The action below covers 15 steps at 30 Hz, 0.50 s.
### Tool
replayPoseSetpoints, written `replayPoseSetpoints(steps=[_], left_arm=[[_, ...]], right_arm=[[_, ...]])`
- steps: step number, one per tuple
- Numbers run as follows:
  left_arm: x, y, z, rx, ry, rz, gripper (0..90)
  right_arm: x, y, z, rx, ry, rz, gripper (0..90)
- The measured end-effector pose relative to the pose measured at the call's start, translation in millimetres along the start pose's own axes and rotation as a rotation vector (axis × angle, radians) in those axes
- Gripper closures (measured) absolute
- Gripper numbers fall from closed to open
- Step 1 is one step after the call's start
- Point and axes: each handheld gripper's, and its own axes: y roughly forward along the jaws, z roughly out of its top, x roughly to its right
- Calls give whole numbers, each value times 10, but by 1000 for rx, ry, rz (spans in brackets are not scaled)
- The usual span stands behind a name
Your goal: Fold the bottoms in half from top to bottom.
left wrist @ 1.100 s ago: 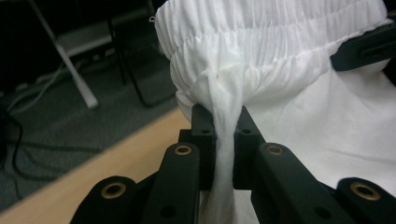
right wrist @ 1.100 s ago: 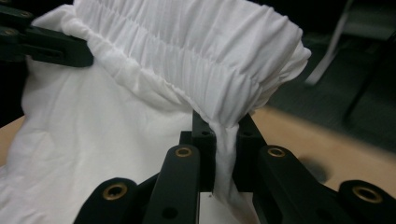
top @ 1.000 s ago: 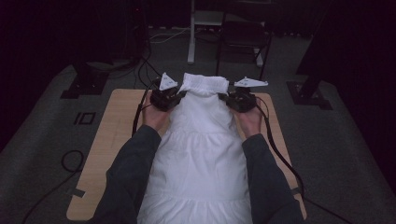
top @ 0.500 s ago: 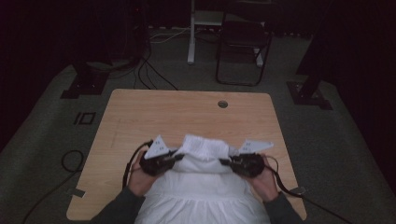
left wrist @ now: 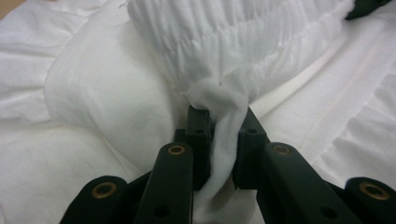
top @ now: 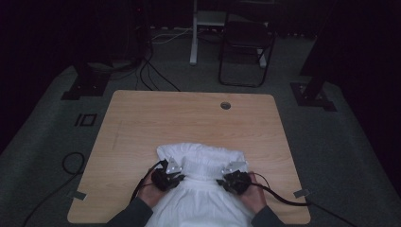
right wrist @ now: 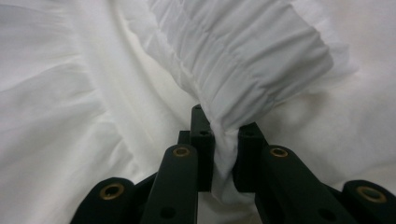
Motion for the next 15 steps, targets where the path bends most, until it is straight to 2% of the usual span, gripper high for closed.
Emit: replayPoseSetpoints(steps=[1,2,3,5,11,13,15], left_arm=[[-14,23,34,1,-5,0,795],[-29,57,61,5,11,11,795],[-65,98,91,7,24,21,794],[-208,174,163,14,22,45,794],[-713,416,443,4,11,140,794],[-824,491,547,-7,4,164,793],[-894,575,639,-12,15,203,792]], right_arm=[[98,46,53,4,8,-25,816],[206,91,107,8,20,-37,817],[310,136,161,10,35,-36,817],[465,217,260,14,64,-35,817],[625,444,521,33,85,-109,809],[728,516,578,58,105,-111,808],[838,576,647,64,137,-119,808]])
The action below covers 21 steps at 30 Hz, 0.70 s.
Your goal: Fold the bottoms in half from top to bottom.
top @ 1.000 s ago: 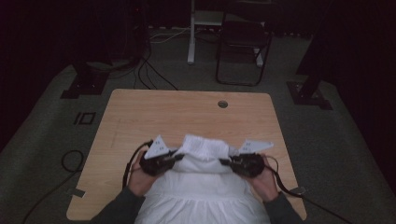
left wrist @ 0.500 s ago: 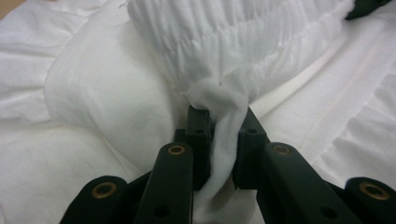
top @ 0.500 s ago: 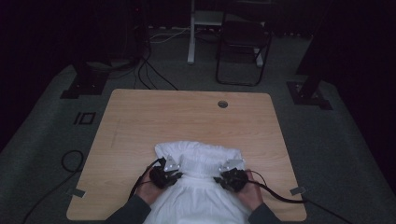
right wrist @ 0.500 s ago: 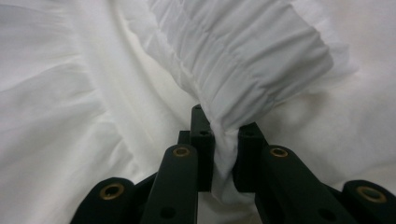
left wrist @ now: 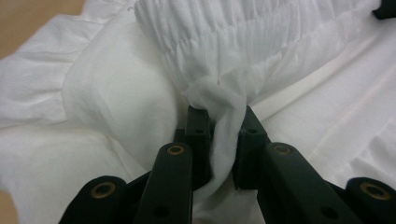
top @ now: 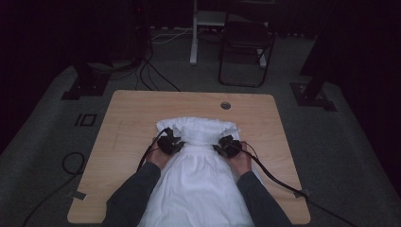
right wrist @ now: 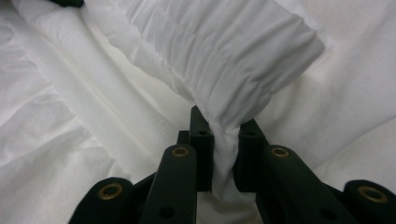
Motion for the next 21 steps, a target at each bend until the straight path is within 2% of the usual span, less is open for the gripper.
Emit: replayPoseSetpoints(steps=[4,6,8,11,13,15,19,21], left_arm=[[-74,171,185,-21,-43,62,795],[-84,210,233,-30,-67,77,796],[-86,211,241,-32,-79,73,803],[-115,130,219,-17,-100,27,824],[-167,-40,221,44,-141,-14,840],[-208,-261,253,116,-173,-55,845],[-147,-775,353,250,-155,-104,847],[-60,-1075,368,314,-149,-146,847]], right_arm=[[156,162,191,-10,23,-72,802],[238,222,245,-1,60,-74,800],[287,237,267,-2,103,-59,800],[270,206,262,-7,85,-52,809],[243,117,270,17,70,-38,814],[242,-53,300,82,81,0,819],[211,-532,417,206,53,41,826],[143,-817,475,255,22,35,827]])
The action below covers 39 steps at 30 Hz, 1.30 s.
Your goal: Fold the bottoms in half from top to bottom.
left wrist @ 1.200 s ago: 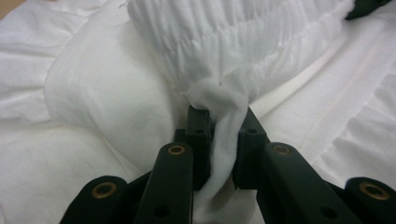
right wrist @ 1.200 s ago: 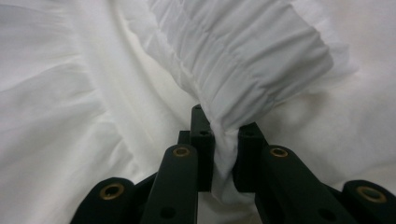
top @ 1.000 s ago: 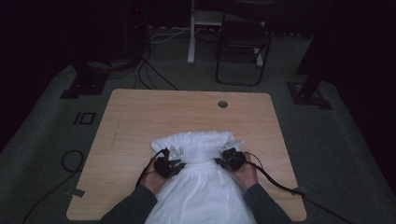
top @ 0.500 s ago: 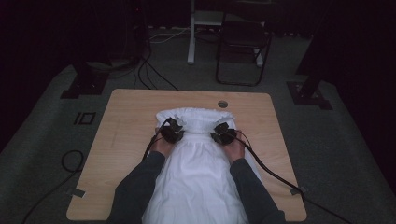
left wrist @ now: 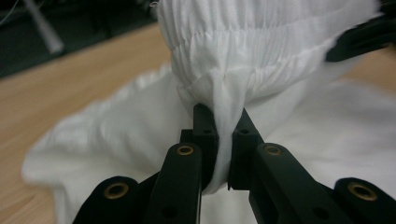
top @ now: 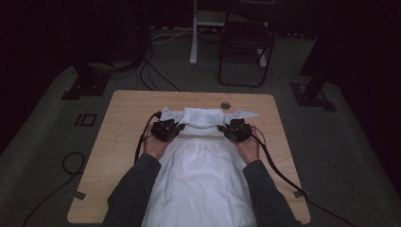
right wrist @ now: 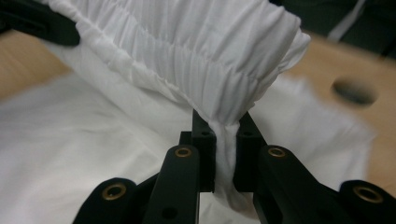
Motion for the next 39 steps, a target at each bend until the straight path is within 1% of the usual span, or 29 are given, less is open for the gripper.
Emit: replayPoseSetpoints(steps=[1,2,3,4,5,6,7,8,9,10,11,12,14,15,16,17,19,20,21,23,24,25,27,29,33,34,35,37,39], left_arm=[[0,0,0,0,0,0,847],[67,-117,16,22,14,-14,847],[186,-307,-6,51,16,-59,846],[186,-307,-6,51,16,-59,846],[305,-437,-76,54,23,-90,846],[305,-437,-76,54,23,-90,845],[439,-540,-216,36,38,-115,845],[569,-560,-441,-30,47,-140,842],[613,-551,-575,-66,50,-141,839],[613,-551,-575,-66,50,-141,838],[637,-521,-719,-98,29,-156,838],[680,-392,-1007,-196,1,-175,835],[688,-247,-1236,-279,-44,-194,826],[673,-200,-1309,-293,-69,-200,818],[657,-163,-1353,-295,-71,-192,818],[637,-130,-1377,-296,-47,-177,817],[555,-76,-1366,-293,-63,-189,821],[526,-56,-1335,-302,-41,-176,823],[505,-31,-1300,-307,0,-151,822],[505,-31,-1300,-307,0,-151,822],[407,88,-1192,-323,49,-91,822],[366,134,-1156,-326,67,-74,821],[288,229,-1089,-329,77,-52,820],[230,327,-1030,-324,97,-23,819],[102,531,-922,-302,103,14,819],[102,531,-922,-302,103,14,819],[43,632,-871,-290,91,31,819],[-4,721,-823,-282,96,56,819],[-59,786,-782,-280,77,74,820]], right_arm=[[0,0,0,0,0,0,827],[-62,-169,56,31,-23,10,827],[-168,-421,78,58,-56,38,827],[-168,-421,78,58,-56,38,827],[-214,-502,61,61,-64,54,827],[-315,-636,-15,56,-85,80,827],[-315,-636,-15,56,-85,80,827],[-502,-765,-276,13,-104,129,827],[-559,-770,-403,-18,-102,142,827],[-614,-754,-547,-50,-95,164,827],[-614,-754,-547,-50,-95,164,827],[-726,-676,-851,-126,-91,185,826],[-812,-560,-1122,-195,-75,197,822],[-845,-500,-1226,-223,-77,182,819],[-864,-450,-1304,-239,-75,172,817],[-876,-413,-1355,-244,-59,175,815],[-871,-350,-1388,-254,-37,179,814],[-859,-332,-1376,-255,-25,186,813],[-847,-312,-1359,-258,-15,193,811],[-846,-286,-1344,-258,-20,186,811],[-873,-224,-1311,-256,-39,162,811],[-880,-189,-1287,-256,-54,151,812],[-854,-107,-1232,-258,-75,129,816],[-761,-6,-1162,-256,-88,103,819],[-443,234,-992,-253,-58,61,822],[-363,296,-945,-253,-47,44,822],[-285,358,-899,-254,-38,28,822],[-154,476,-816,-251,-19,0,822],[-61,571,-752,-248,3,-18,822]])
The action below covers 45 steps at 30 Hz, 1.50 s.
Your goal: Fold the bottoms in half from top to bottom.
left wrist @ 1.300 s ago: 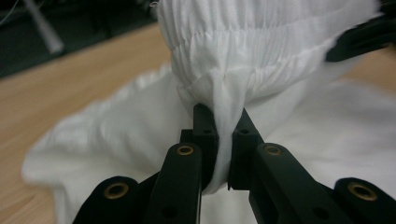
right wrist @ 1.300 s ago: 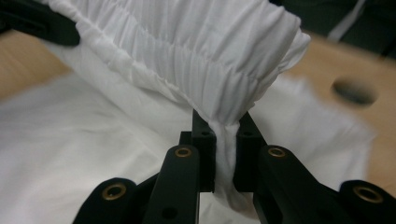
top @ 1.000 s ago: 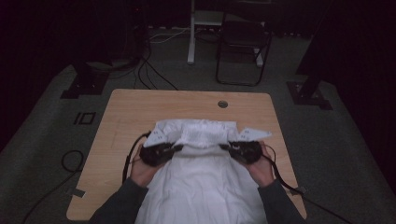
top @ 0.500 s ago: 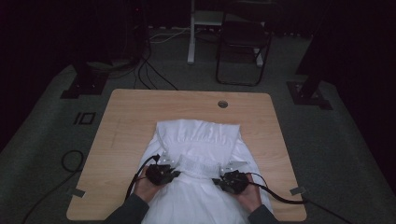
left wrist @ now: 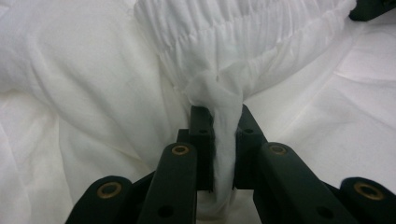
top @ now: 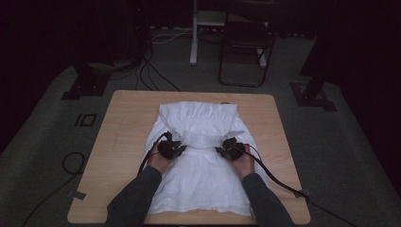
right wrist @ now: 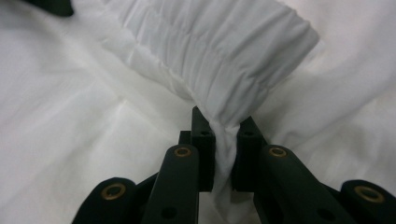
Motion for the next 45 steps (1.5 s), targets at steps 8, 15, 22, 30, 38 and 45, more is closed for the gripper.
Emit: replayPoseSetpoints(steps=[8,15,22,30,38,45], left_arm=[[-23,-349,133,68,-50,-51,847],[289,-1189,255,258,30,-90,846],[633,-958,-289,136,55,-142,839],[670,-521,-599,48,97,-89,793],[562,-484,-449,29,64,-45,660],[384,-872,-367,146,-10,-106,588]], right_arm=[[68,-181,132,68,24,47,832],[-189,-1091,266,244,-123,46,832],[-502,-1115,-332,149,-155,74,831],[-561,-631,-760,39,-131,76,806],[-448,-559,-658,43,-47,100,589],[-375,-1040,-608,148,-10,165,477]])
